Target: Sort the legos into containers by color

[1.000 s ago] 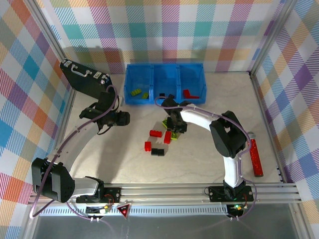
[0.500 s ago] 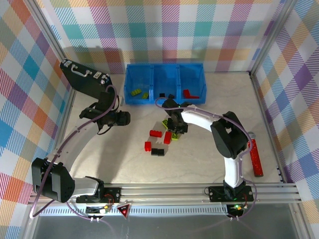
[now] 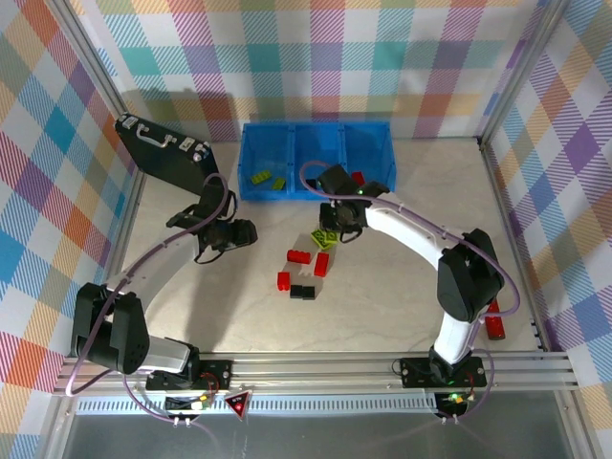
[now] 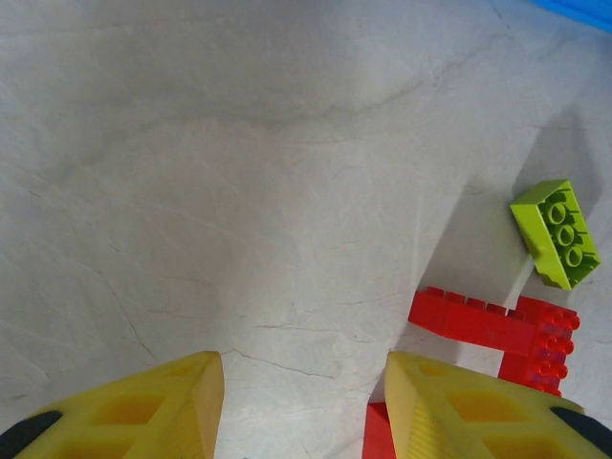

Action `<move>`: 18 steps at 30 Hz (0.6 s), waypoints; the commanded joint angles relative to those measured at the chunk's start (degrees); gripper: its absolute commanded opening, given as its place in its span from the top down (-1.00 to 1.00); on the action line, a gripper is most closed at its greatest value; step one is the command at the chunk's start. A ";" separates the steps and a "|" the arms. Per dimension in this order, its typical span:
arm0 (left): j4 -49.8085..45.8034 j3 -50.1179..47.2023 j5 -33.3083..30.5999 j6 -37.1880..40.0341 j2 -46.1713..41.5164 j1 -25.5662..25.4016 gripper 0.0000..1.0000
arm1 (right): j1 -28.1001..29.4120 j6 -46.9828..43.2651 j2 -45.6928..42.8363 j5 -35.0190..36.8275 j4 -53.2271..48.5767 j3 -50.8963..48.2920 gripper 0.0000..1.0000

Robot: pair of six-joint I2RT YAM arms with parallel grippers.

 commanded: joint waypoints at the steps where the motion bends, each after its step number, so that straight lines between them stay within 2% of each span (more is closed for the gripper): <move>1: 1.25 -1.44 2.60 -2.70 0.26 -0.14 0.03 | -0.39 -6.49 4.33 -4.23 3.52 8.73 0.41; 8: 2.20 -3.57 6.11 -4.65 0.07 -0.32 0.04 | -0.44 -12.34 16.03 -7.33 6.94 26.18 0.44; 18: 2.75 -4.31 5.90 -6.27 0.17 -1.60 0.03 | -0.52 -17.46 32.07 -9.05 12.38 45.95 0.47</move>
